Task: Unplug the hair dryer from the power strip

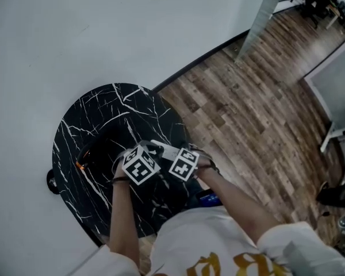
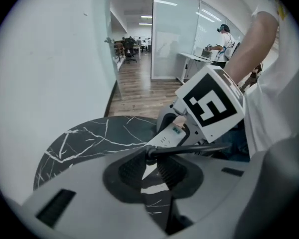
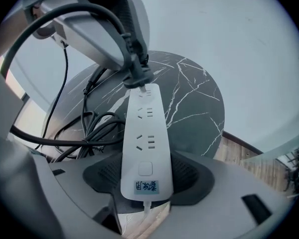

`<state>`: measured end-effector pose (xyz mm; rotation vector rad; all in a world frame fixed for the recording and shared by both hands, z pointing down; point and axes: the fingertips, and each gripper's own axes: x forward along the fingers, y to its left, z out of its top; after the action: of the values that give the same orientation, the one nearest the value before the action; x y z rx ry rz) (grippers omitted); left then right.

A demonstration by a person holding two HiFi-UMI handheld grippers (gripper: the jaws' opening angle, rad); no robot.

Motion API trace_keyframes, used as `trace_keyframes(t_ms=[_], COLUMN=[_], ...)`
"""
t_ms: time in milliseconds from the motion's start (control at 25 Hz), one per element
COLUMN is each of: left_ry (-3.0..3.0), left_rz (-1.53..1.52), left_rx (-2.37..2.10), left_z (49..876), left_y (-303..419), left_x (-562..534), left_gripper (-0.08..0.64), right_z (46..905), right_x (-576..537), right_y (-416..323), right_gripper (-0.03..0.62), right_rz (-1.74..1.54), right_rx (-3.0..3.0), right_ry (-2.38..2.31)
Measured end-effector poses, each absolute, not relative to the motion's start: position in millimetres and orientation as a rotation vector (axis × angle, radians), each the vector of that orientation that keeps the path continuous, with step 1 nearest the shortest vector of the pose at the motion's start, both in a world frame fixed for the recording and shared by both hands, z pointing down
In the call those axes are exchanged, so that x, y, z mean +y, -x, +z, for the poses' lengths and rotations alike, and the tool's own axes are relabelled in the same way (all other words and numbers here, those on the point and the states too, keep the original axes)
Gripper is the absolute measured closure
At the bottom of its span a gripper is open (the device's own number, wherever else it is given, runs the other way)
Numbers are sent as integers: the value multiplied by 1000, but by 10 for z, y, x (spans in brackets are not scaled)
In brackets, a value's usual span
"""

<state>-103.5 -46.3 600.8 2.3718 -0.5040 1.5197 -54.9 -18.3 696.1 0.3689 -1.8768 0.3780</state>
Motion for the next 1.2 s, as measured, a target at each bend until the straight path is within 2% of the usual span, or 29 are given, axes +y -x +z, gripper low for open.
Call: trace_keyframes(t_ms=[400, 760, 1200], left_ry=[-2268, -2219, -2156], left_rz=[1248, 1239, 1273], left_rx=[-795, -690, -634], left_z=[6094, 6321, 6560], left_y=[1355, 1292, 1245], left_x=[-200, 62, 189], left_gripper=[499, 492, 448], right_z=[6994, 6899, 6399], right_x=[-179, -134, -302], right_y=[436, 443, 254], right_gripper=[324, 322, 322], right_rz=[394, 464, 581], right_rx=[-1828, -1899, -2060], right_ry=[-361, -345, -604])
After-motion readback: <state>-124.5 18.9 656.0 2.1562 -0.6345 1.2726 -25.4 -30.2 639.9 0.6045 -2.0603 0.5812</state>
